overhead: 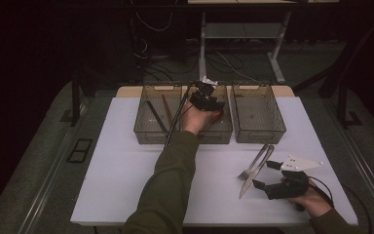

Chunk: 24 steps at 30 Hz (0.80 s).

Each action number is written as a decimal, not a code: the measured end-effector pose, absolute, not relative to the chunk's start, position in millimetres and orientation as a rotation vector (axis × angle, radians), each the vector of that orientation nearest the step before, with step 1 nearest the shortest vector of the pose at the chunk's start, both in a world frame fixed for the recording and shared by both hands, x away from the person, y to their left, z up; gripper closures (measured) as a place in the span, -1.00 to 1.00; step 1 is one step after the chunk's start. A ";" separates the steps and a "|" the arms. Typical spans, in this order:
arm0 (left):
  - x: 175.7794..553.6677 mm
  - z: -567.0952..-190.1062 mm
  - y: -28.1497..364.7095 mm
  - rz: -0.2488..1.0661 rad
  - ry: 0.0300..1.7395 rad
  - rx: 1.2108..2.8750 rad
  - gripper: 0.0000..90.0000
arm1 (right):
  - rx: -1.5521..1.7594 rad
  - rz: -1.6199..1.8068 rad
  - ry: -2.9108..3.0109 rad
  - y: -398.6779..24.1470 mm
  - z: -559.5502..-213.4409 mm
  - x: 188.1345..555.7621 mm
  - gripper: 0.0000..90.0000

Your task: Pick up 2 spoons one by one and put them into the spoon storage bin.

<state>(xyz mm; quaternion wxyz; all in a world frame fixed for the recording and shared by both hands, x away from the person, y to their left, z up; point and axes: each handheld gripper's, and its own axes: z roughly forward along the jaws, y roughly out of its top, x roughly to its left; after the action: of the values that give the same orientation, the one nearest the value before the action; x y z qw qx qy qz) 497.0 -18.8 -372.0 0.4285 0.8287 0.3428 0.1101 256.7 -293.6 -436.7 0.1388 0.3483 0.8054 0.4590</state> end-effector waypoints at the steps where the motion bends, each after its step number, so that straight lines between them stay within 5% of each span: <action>1: 495.3 -372.3 -17.7 0.275 0.860 2.061 0.09 | 1.008 1.329 2.329 -293.7 -436.7 256.8 -0.75; 24: 421.7 -365.4 21.6 0.233 0.723 2.055 -0.48 | 1.038 1.325 2.342 -299.0 -438.7 260.0 -0.75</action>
<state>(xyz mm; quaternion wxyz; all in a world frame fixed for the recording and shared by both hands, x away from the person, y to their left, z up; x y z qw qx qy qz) 421.7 21.6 -365.4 0.4579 0.8339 0.2933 0.0946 260.0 -299.0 -438.7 0.1284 0.3570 0.8052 0.4557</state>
